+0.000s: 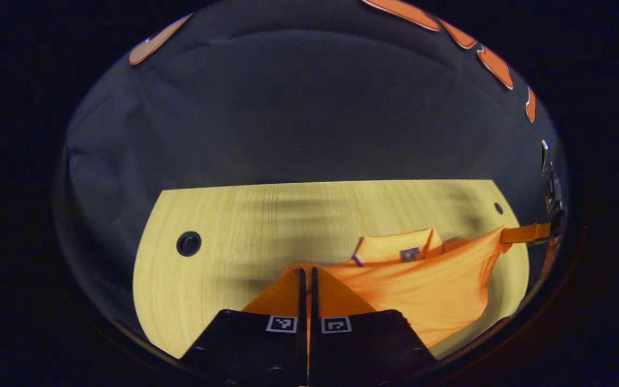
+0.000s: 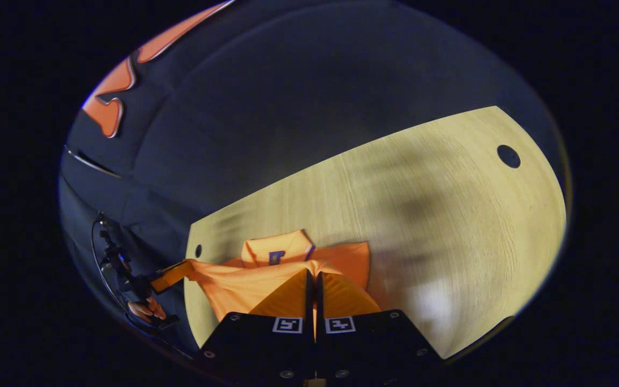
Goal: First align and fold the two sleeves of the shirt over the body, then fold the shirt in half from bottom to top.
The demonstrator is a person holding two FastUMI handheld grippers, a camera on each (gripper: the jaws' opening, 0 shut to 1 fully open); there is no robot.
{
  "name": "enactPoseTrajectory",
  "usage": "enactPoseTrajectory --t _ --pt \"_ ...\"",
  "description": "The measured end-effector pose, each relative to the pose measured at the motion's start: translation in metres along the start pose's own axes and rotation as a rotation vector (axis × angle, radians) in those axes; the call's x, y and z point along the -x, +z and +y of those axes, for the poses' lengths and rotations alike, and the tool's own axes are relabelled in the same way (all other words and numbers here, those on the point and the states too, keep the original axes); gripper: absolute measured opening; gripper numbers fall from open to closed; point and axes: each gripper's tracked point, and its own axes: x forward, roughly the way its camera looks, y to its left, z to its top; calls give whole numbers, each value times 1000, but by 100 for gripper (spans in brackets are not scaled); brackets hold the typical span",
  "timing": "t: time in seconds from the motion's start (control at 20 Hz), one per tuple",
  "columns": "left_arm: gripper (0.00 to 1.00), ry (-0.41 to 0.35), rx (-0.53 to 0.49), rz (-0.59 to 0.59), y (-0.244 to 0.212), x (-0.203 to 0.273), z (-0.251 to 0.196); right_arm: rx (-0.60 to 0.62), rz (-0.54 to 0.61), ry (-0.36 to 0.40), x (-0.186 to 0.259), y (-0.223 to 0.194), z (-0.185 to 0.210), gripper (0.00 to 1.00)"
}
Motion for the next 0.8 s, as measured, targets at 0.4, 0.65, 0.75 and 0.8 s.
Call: enactPoseTrajectory --t 0.4,0.65,0.75,0.8 --pt "100 46 -7 -101 25 41 -6 126 -138 -39 23 19 4 71" --pt "100 24 -17 -194 27 96 -25 306 -310 -98 77 29 19 97" --pt "100 -3 -33 -237 23 116 -30 347 -364 -106 100 26 29 98" --pt "100 -6 -35 -258 20 126 -29 367 -382 -108 108 21 35 98"
